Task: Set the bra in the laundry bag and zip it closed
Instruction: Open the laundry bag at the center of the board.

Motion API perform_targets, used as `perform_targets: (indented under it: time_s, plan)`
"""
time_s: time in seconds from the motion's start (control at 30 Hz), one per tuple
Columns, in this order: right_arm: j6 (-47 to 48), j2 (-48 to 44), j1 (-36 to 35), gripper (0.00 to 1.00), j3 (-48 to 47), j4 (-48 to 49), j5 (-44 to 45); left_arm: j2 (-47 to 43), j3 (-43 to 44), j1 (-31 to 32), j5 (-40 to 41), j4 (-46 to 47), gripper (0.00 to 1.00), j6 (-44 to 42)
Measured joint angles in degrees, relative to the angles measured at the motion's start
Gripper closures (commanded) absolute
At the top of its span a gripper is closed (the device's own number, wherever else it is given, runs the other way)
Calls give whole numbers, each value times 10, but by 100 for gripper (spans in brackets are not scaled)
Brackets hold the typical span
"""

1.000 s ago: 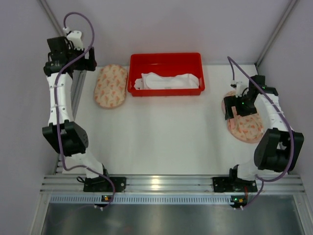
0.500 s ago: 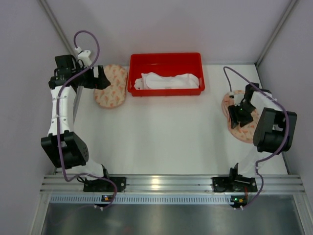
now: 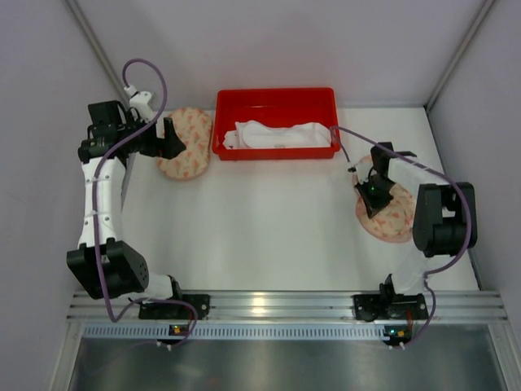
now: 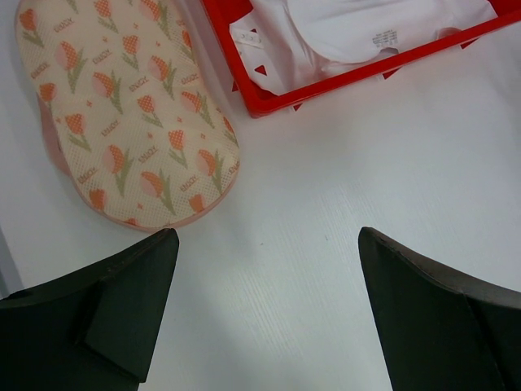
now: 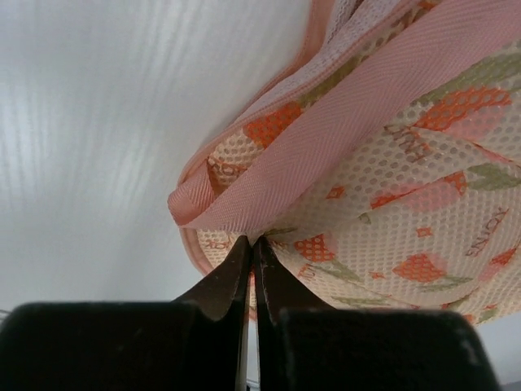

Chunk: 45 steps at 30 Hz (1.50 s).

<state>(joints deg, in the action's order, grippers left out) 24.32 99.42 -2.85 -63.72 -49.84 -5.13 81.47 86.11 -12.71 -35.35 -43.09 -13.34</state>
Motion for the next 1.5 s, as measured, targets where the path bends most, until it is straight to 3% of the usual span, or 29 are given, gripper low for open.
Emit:
perform_targets:
  time_s: [0.2,0.4,0.6,0.7,0.83,0.97,1.1,1.13,1.17,1.27,1.43,1.5]
  plan:
    - [2,-55,-24,100,-11,-44,-90,0,-26,1,-15,-1,4,-1]
    - [15,-131,-57,100,-66,-119,-230,-7,-53,16,-21,-2,6,-5]
    - [25,-151,-104,100,-100,-200,-393,-26,-68,22,-39,-2,6,-7]
    - [-1,-168,-108,100,-106,-195,-459,-38,-75,23,-46,-2,6,-7]
    - [-90,-235,-76,100,-55,-120,-513,-52,-93,33,-47,-2,7,-8]
    - [-184,-284,-14,100,61,-41,-524,-57,-121,63,-39,-2,8,-8]
    - [-274,-287,117,100,180,31,-498,-57,-138,110,-21,-2,9,-7]
    - [-291,-287,161,96,194,38,-483,-57,-142,124,-15,-2,9,-7]
    - [-302,-287,189,73,197,41,-471,-57,-146,140,-10,-1,9,-7]
    - [-325,-291,243,26,196,57,-420,-57,-164,185,5,4,9,-3]
    - [-312,-282,271,24,149,40,-318,-57,-197,259,28,19,14,10]
    - [-290,-262,283,30,115,39,-294,-53,-211,292,35,24,18,17]
